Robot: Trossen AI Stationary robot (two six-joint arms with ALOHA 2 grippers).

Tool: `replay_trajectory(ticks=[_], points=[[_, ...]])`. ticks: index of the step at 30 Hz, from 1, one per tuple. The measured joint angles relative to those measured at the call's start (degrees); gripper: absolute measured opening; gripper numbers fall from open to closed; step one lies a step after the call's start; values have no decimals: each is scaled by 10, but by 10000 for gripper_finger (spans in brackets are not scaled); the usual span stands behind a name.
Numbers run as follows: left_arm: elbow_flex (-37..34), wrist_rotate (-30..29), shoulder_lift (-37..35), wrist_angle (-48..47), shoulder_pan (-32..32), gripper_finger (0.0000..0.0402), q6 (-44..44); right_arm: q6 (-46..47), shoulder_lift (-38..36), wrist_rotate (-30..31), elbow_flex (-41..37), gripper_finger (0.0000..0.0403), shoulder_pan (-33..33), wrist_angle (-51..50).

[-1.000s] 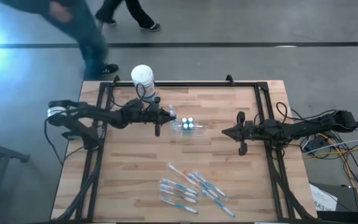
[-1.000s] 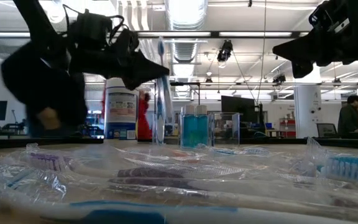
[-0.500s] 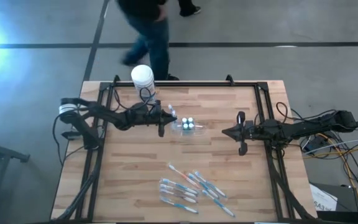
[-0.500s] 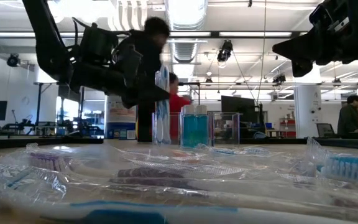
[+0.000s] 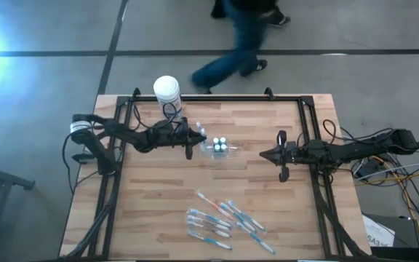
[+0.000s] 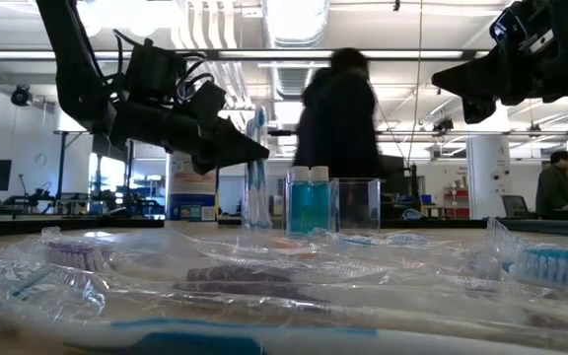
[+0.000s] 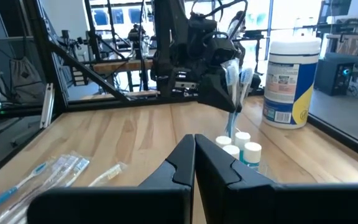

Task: Pick & Place toothbrushing station
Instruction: Put the blue toothbrush in the transparent organizer

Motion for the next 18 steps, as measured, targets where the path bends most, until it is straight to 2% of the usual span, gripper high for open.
replay_trajectory(ticks=[4,8,18], points=[[-3,8,-10,-17,0,98,1,0,0,0,0,9,0,0],[-1,25,-16,-9,0,135,1,0,0,0,0,9,0,0],[-1,36,-48,-7,0,152,-3,0,0,0,0,9,0,0]])
